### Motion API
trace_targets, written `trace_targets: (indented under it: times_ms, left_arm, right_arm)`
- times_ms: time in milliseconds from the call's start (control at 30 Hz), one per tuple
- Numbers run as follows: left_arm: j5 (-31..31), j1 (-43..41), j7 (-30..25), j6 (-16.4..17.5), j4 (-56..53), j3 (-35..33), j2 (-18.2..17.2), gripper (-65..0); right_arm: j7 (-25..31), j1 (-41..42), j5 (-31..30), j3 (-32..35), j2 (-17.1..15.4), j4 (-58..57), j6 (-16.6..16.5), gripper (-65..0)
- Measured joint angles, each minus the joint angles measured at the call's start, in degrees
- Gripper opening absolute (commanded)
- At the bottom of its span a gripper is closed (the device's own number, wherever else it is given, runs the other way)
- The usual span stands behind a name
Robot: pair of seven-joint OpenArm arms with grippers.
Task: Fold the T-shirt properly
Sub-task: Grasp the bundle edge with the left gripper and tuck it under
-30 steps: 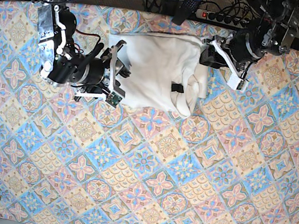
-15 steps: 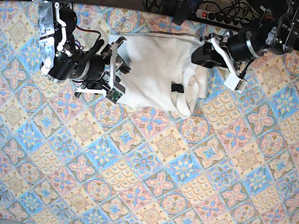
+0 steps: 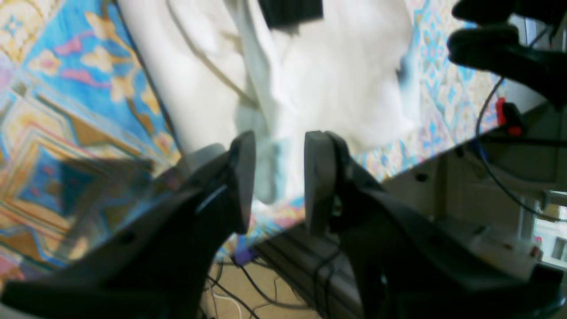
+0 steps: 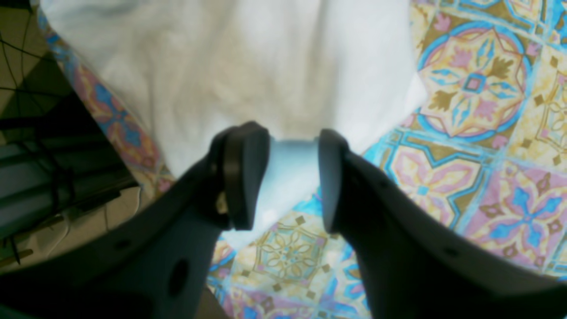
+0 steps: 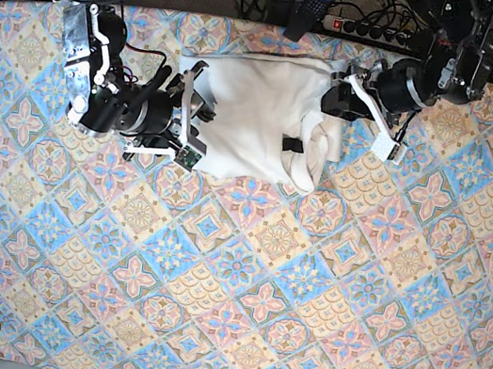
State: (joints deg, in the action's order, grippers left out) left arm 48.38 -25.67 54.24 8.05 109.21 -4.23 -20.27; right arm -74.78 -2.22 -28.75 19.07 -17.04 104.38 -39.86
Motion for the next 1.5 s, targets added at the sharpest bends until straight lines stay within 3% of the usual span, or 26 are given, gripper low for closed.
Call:
trace_targets:
  times_ms: [367,500,700,900,1200,1500]
  left_arm:
    - [0.1,6.0,-0.5,-0.1,-8.6,-7.8,1.3,-47.8]
    - [-0.1,5.1,-0.3,0.3,-6.1,-7.9,1.2,-65.0]
    - [0.7,2.0,-0.9,0.3,3.8,-7.3,-0.7,-65.0]
    - [0.4,-4.5,-0.4,0.2,5.4,-1.2,-0.9,-65.0]
    - [0.7,-8.7,-0.4,0.6,8.1,-1.4,-1.5,-65.0]
    - [-0.8,-8.8,-0.7,0.4,7.6,-6.7,-3.3,-65.0]
  right_arm:
    - [0.0,0.0,0.0,0.0,0.0,0.0,0.0,-43.3]
    - [0.1,0.0,0.0,-2.0,0.0,0.0,0.0,-43.3]
    - [0.0,0.0,-0.1,-2.1,0.0,0.0,0.0,-43.3]
    - [-0.1,-0.1,-0.1,-2.1,0.0,0.0,0.0,-43.3]
    - [0.0,0.1,0.0,-2.1,0.0,0.0,0.0,-43.3]
    - [-0.1,0.1,0.0,-2.1,-0.1,-0.1,0.0,-43.3]
